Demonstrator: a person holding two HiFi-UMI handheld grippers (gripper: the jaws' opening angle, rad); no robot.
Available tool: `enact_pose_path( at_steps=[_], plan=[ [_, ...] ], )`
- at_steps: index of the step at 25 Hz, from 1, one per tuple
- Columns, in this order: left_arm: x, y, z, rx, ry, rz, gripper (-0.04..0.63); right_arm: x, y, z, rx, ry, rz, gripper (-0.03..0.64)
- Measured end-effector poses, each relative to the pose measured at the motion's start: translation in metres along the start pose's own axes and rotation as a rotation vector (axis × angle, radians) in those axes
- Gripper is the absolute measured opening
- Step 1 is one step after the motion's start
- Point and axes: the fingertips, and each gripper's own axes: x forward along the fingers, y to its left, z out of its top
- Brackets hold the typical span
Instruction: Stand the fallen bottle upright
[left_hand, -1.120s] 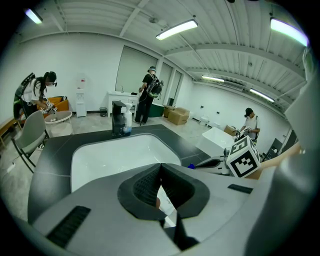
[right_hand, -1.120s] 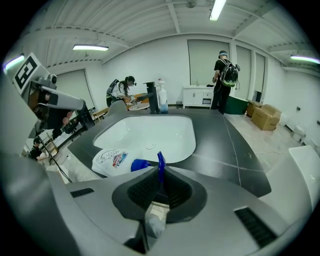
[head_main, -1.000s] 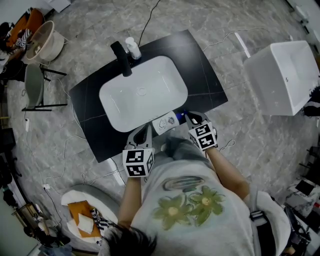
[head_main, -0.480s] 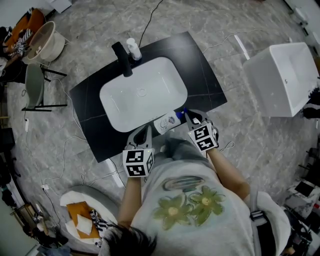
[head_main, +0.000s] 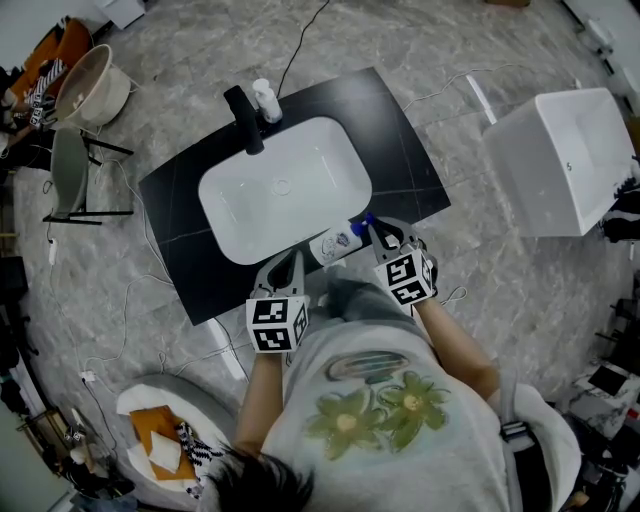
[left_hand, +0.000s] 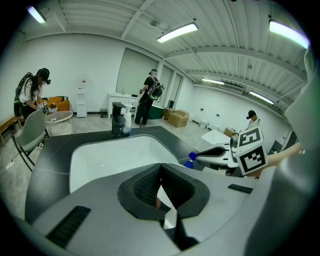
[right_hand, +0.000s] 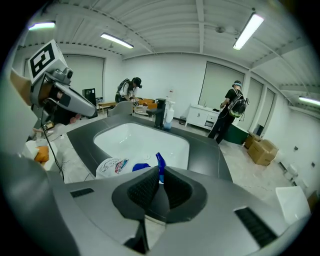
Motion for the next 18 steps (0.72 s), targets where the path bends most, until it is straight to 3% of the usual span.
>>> enact_pose_path(
  at_steps=[18],
  plan=[
    [-0.010, -0.006, 0.002, 0.018, -0.022, 0.000, 0.017, -0.021, 0.005, 0.030, -0.196, -0.063, -0.066, 0.055]
  ],
)
